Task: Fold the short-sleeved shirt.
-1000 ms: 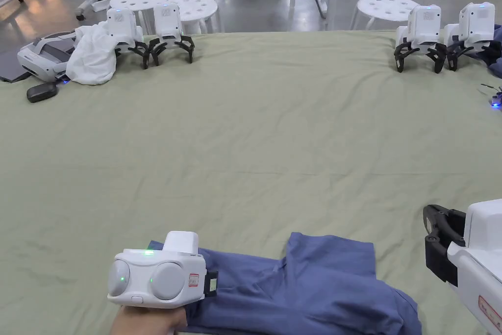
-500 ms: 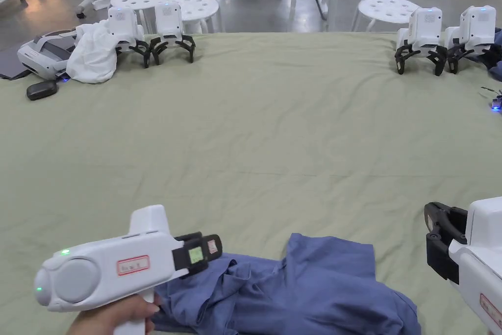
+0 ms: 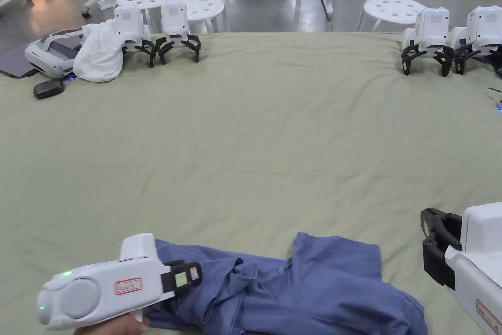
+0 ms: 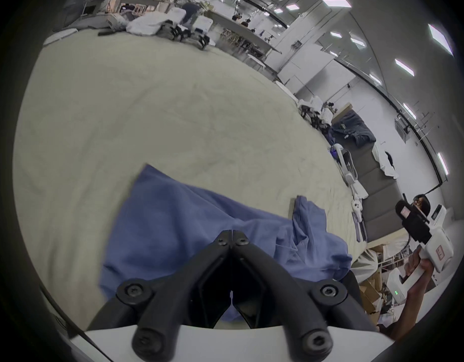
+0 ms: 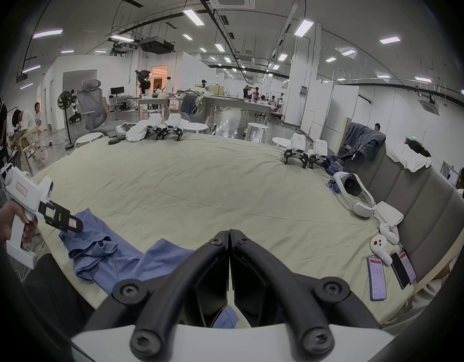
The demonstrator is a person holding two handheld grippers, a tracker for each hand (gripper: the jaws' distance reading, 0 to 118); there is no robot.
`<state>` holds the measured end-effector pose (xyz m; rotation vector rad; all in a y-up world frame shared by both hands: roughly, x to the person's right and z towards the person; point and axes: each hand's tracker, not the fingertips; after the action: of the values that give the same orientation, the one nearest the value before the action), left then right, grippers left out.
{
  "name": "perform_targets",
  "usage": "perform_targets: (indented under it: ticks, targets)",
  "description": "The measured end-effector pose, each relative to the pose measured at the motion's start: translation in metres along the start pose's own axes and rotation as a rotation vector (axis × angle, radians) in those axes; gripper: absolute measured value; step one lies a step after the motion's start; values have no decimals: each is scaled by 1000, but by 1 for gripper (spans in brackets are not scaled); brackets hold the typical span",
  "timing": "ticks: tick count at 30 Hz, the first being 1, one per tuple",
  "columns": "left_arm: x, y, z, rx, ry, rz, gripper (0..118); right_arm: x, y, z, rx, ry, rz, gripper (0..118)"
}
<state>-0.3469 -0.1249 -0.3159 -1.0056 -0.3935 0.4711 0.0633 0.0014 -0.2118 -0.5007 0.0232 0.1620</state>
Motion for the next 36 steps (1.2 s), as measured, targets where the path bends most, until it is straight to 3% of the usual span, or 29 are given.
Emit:
perform_targets:
  ticks: [3,14,22,29,36]
  targets:
    - [12,-10,-34,-91,100,-22,0,2,0,0,-1,5,-9,4]
    - [39,-20,-60,-40,-61,37,0,11,-2,1,-15,-15,-17,4]
    - [8,-19,-23,24,-178,122,0,12,-1,-1,-14,-12,-16,4]
    - [-33,-17,19,60,-76,103,0,7,1,-3,-7,3,-11,4]
    - [-64,-43,-6,1,-202,284,0,-1,3,-6,-15,20,6,4]
